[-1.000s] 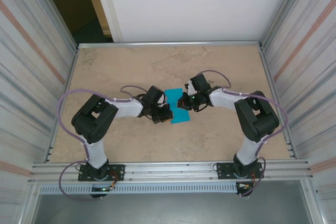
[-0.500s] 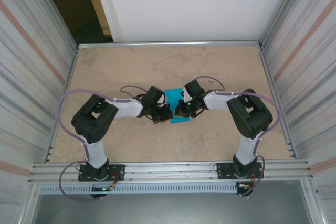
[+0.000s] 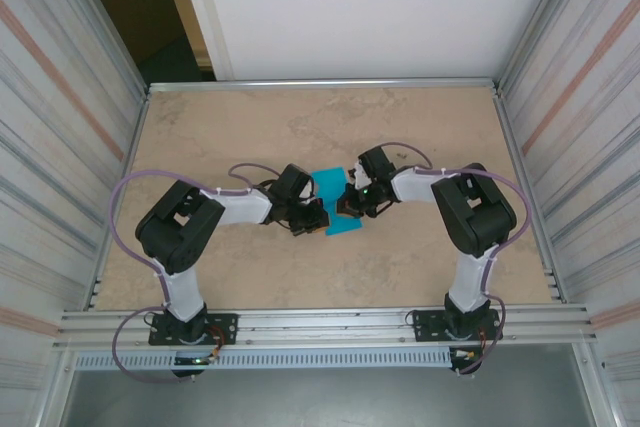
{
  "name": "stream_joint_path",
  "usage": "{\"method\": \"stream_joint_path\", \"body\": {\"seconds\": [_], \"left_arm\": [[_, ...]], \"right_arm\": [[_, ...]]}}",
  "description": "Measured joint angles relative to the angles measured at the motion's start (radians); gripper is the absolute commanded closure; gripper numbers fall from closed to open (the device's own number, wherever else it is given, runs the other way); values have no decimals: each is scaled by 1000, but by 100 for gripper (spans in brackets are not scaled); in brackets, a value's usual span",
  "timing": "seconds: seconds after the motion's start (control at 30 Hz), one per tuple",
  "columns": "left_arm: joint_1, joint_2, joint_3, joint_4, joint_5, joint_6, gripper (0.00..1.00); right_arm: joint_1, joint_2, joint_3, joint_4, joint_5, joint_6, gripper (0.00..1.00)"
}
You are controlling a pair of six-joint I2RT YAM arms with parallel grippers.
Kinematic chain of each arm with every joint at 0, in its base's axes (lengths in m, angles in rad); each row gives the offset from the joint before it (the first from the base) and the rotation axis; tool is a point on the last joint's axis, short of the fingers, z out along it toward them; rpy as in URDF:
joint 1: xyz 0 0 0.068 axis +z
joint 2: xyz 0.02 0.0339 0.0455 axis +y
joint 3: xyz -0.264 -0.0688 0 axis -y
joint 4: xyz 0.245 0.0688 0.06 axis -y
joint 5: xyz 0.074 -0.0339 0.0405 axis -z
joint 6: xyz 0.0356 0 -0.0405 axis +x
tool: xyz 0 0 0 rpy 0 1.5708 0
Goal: Fold a paper plane with a square sheet of paper (pick it up from the middle)
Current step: Fold the triangle a second time at the center of the table, then pick up the paper from the center of the table.
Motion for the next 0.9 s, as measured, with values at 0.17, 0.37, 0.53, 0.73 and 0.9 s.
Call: {"method": "stream_joint_path", "body": {"seconds": [0.17,0.37,0.53,0.73,0.9], "left_arm": [[0,0,-1,2,0,0,100],[0,0,11,-15,0,2,100],[-1,0,55,-97,-13,29,95],[-3,-15,139,-122,-21,54,83],[-3,-38,161,-100,-65,52,81]], "right_arm": [[-104,67,88,-18,-18,-20,100],[-209,105,177,-56,22,-53,100],[-219,24,152,-93,61,-70,100],[-154,-202,35,-101,108,-56,69],[-109,-283,-40,-101,137,-11,53]]}}
